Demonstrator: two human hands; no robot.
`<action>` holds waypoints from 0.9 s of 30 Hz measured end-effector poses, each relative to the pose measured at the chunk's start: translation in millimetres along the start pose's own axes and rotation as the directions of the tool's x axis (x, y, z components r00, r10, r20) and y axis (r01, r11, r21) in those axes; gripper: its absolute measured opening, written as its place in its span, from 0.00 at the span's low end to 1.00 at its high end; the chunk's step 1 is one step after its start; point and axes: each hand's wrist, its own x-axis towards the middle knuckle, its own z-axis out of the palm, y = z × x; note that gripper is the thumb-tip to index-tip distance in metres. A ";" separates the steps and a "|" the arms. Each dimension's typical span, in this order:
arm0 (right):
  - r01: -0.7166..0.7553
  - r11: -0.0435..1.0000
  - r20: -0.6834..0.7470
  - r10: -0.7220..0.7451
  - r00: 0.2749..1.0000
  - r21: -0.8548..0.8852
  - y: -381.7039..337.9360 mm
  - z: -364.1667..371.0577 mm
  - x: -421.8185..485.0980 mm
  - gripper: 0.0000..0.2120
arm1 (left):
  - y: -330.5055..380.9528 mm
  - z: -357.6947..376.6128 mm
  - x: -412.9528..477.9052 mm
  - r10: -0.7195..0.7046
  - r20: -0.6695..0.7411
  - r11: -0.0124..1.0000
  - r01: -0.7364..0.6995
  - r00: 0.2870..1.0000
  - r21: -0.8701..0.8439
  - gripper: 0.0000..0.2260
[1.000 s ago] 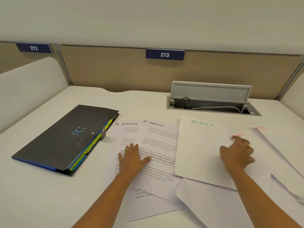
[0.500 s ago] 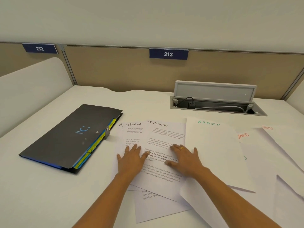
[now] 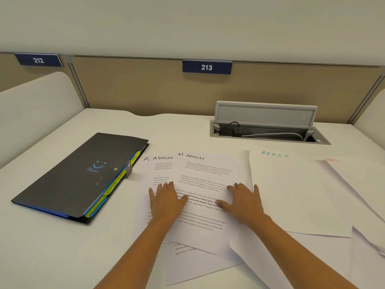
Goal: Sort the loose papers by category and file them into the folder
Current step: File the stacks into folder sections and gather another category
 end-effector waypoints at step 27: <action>-0.178 0.422 0.103 0.194 0.976 0.889 -21.6 -25.0 33.8 0.30 | -37.9 -60.7 19.2 -0.155 0.085 0.161 0.110 0.984 -0.981 0.07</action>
